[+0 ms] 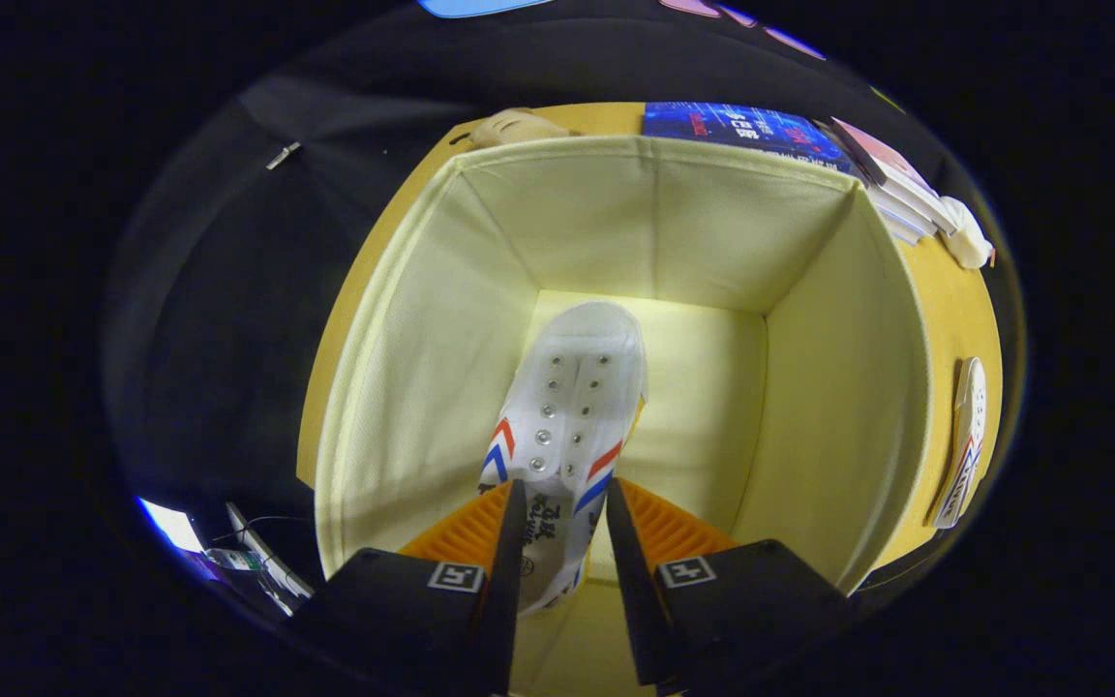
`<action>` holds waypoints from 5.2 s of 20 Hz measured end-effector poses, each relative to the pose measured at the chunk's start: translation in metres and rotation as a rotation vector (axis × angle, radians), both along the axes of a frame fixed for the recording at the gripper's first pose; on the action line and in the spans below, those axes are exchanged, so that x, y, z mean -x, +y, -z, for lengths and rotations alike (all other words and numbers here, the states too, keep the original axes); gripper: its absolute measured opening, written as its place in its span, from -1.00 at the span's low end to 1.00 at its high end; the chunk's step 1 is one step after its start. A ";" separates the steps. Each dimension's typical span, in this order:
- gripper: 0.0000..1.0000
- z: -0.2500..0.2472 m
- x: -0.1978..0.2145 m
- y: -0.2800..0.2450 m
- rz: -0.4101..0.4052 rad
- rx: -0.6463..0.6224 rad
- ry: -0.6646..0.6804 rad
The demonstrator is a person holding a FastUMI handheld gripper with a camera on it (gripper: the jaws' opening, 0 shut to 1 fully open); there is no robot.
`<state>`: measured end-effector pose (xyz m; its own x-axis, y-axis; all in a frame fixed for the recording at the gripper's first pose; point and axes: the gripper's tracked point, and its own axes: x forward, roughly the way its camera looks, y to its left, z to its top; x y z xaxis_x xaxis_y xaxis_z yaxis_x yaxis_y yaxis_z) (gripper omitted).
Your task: Open the storage box then place both shoes into the box .Put the left shoe in first, then the right shoe, with the right side of both shoes facing outward in a uniform manner.
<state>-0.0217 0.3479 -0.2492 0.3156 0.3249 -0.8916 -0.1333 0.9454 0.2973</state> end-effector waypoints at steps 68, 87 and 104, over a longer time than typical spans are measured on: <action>-0.84 0.073 0.038 -0.488 0.415 0.059 0.078; -0.85 -0.103 0.025 -0.260 0.391 -0.056 -0.116; -0.85 -0.091 0.015 -0.092 0.242 -0.080 -0.011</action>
